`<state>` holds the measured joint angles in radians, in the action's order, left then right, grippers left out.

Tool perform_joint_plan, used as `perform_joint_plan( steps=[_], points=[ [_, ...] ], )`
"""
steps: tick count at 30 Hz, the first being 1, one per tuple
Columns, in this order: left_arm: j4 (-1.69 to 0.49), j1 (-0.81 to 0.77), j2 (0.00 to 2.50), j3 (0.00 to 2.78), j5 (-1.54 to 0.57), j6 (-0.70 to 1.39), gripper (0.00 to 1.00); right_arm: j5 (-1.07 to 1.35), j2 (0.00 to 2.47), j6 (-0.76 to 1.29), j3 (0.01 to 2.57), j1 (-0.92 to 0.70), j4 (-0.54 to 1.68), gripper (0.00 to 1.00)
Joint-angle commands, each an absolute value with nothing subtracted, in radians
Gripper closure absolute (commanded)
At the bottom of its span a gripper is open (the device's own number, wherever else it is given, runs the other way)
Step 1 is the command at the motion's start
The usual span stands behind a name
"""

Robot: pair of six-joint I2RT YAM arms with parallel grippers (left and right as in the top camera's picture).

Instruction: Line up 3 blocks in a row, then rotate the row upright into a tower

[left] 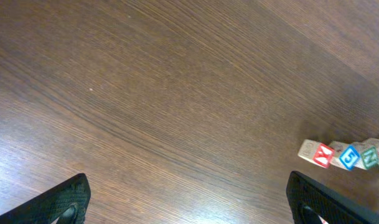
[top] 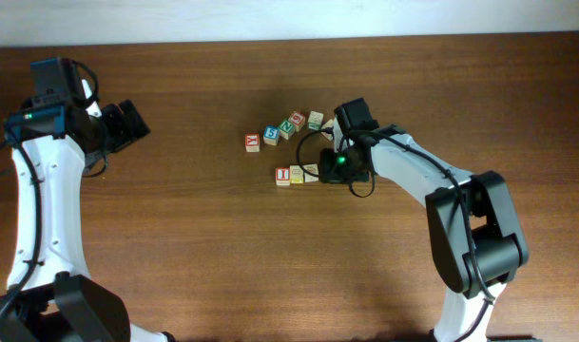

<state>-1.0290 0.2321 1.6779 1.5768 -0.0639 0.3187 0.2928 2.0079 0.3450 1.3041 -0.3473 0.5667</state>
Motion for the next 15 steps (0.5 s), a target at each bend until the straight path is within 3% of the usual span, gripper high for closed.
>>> perform_joint_plan(
  steps=[1, 9, 10, 11, 12, 13, 14, 15],
  points=[
    [-1.037, 0.232, 1.687, 1.596, -0.116, 0.333, 0.01, 0.311, 2.008, 0.356, 1.296, -0.383, 0.559, 0.96],
    [-1.05, 0.232, 1.687, 1.596, -0.144, 0.333, 0.0, 0.329, 2.008, 0.356, 1.296, -0.384, 0.56, 0.96],
    [-1.065, 0.229, 1.687, 1.593, -0.167, 0.334, 0.18, 0.327, 2.008, 0.357, 1.296, -0.374, 0.56, 0.96],
    [-1.064, 0.217, 1.688, 1.581, -0.196, 0.334, 0.4, 0.331, 2.008, 0.358, 1.296, -0.356, 0.561, 0.96],
    [-1.06, 0.194, 1.692, 1.565, -0.195, 0.342, 0.7, 0.338, 2.008, 0.359, 1.296, -0.343, 0.564, 0.96],
    [-1.046, 0.167, 1.699, 1.54, -0.195, 0.344, 0.88, 0.358, 2.008, 0.36, 1.296, -0.323, 0.569, 0.96],
    [-1.029, 0.133, 1.708, 1.514, -0.195, 0.344, 1.0, 0.377, 2.008, 0.36, 1.296, -0.311, 0.568, 0.96],
    [-0.997, 0.087, 1.723, 1.48, -0.195, 0.344, 1.0, 0.387, 2.008, 0.356, 1.296, -0.307, 0.567, 0.96]
  ],
)
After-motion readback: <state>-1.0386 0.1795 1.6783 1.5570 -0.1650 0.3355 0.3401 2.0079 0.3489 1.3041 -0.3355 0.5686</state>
